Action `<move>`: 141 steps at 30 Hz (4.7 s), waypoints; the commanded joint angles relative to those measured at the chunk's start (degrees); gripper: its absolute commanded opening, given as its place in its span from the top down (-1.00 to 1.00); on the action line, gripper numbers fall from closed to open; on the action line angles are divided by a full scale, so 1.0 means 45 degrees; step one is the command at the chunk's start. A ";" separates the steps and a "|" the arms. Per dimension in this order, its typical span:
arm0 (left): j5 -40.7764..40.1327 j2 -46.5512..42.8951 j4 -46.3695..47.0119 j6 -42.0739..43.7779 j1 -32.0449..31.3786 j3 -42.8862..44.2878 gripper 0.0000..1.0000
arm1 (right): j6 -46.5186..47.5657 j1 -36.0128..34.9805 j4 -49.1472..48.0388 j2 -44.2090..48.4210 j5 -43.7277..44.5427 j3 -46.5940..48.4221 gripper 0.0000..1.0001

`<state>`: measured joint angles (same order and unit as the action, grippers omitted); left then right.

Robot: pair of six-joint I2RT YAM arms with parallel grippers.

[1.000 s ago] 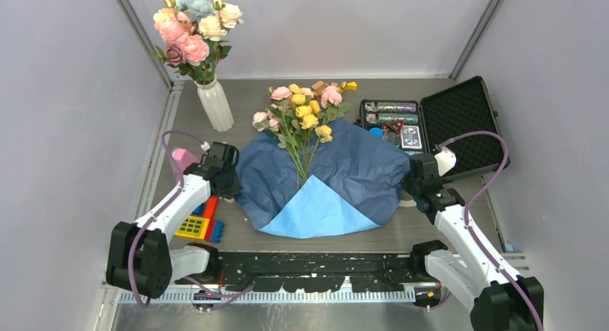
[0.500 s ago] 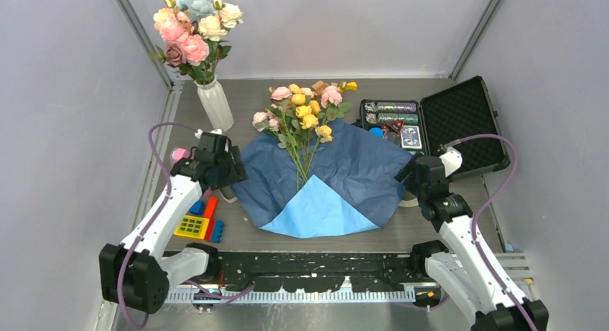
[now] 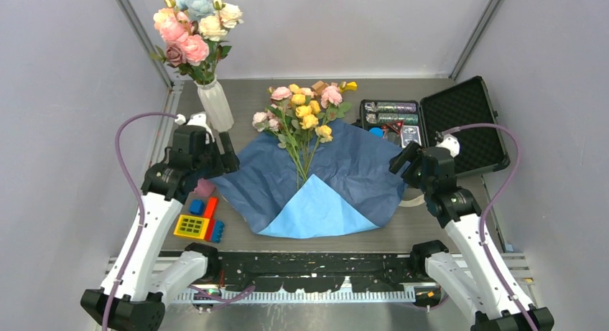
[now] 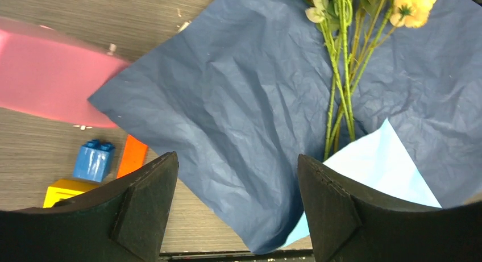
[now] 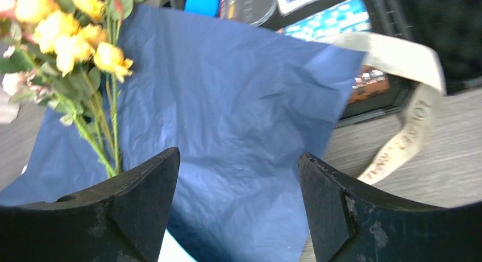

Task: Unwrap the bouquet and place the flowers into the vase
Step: Unfold the wrapping paper at the center of the board.

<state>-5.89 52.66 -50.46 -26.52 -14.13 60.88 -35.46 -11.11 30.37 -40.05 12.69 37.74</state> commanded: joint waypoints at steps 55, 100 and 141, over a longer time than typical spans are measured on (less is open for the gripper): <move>0.3682 0.3017 0.4306 -0.1291 0.0835 -0.5536 -0.24 | 0.0778 -0.1791 -0.3250 -0.8832 -0.2369 0.0955 -0.24; 0.7735 0.8128 0.3118 0.0696 -0.2719 0.2664 -0.67 | -0.3612 -0.1725 0.2060 -0.0127 0.1786 -0.1953 -0.89; 0.7369 0.8841 0.2736 0.1089 -0.2719 0.2784 -0.69 | -0.3356 -0.1729 -0.5417 -0.4602 -0.0808 -0.2095 1.00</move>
<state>27.05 92.40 -37.67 -22.90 -26.30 72.60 -51.86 -19.00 9.54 -60.42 6.94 24.84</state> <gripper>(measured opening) 0.840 0.017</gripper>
